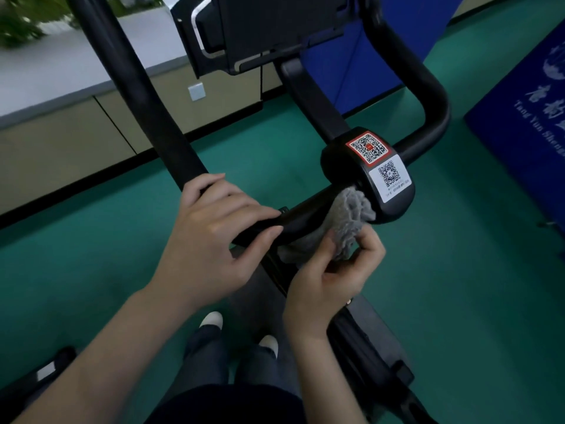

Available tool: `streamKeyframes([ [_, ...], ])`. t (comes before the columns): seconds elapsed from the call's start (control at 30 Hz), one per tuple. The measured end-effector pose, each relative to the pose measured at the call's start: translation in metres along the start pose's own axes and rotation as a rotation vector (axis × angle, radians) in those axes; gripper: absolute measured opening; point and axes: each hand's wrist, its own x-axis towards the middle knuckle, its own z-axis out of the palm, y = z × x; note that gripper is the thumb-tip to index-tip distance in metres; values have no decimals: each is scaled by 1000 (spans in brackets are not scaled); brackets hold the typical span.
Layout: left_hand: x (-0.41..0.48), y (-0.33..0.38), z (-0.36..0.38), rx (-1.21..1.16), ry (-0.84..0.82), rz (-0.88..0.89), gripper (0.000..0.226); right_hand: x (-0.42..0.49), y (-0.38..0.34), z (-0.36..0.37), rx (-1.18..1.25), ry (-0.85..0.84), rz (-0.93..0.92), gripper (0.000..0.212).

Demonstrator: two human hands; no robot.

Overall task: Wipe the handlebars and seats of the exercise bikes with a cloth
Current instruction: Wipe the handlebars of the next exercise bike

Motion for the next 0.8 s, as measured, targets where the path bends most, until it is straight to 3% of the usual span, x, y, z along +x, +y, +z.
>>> streamKeyframes([
  [0.27,1,0,1,-4,13,-4,21,9,-5,4,80,91,173,22],
  [0.5,0,1,1,-1,5,-3,21,-27,-19,0,193,18,312,22],
  [0.8,1,0,-3,1,-36,0,22,-26,-19,5,288,65,558,22],
])
